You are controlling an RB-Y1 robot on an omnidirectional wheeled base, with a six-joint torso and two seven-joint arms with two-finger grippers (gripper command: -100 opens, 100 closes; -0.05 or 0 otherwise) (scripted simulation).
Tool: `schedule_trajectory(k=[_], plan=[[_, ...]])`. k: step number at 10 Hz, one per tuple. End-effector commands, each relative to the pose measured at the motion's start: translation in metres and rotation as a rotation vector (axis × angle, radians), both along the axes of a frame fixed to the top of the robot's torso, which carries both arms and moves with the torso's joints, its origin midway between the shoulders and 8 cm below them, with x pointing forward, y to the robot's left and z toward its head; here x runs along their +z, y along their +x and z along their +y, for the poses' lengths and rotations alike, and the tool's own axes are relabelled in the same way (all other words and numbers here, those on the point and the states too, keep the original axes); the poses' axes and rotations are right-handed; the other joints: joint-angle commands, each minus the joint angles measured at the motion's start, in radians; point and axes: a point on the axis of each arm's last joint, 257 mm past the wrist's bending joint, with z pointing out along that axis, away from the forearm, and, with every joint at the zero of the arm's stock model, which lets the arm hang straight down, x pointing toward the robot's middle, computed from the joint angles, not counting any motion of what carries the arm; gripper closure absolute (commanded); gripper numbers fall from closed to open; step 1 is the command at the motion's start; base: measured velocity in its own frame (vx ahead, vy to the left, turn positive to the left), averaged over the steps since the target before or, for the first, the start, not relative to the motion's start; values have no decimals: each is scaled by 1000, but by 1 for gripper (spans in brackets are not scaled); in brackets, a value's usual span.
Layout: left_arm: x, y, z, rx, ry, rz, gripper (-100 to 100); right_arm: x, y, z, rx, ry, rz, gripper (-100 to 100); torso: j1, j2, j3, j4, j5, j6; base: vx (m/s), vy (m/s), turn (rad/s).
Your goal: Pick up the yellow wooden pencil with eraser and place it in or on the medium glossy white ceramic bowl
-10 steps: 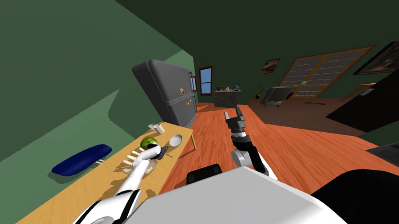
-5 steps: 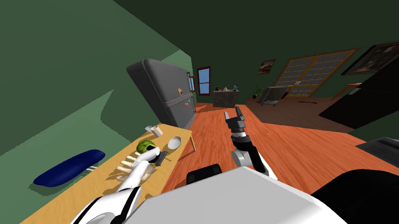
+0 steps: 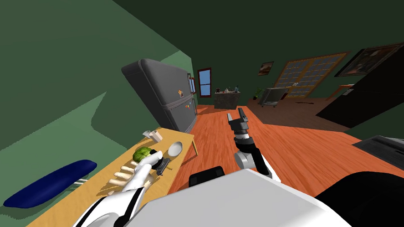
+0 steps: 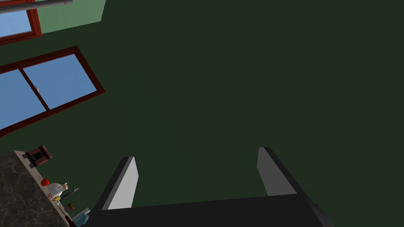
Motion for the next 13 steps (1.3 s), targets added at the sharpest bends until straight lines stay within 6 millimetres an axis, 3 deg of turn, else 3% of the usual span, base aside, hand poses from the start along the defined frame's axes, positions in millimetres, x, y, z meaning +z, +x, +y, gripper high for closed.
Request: schedule_trajectory(k=[1,2,3,6,7,8,12,13], plan=[[0,0,0,0,0,0,-100,0,0,0,0,0,0,0,0,0,0,0,0,0,38,18,-16],[-1,-1,0,-1,-1,4,0,0,0,0,0,0,0,0,-1,2,1,0,0,0,7,3,2],[-10,-6,-7,5,-1,1,-100,0,0,0,0,0,0,0,-2,4,2,1,0,0,7,27,-39],[-23,-13,-17,12,0,-2,-100,0,0,0,0,0,0,0,1,4,2,1,0,0,18,51,-33],[-20,-11,-14,10,-1,1,-100,0,0,0,0,0,0,0,1,4,2,1,0,0,4,23,-8],[-20,-11,-14,11,0,-1,100,0,0,0,0,0,0,0,0,5,3,1,0,0,0,0,0],[-20,-11,-14,12,0,-1,100,0,0,0,0,0,0,0,-2,6,3,1,-1,0,0,0,0],[-20,-11,-14,12,0,-1,0,0,0,0,0,0,0,0,-2,6,3,1,-1,0,0,0,0]])
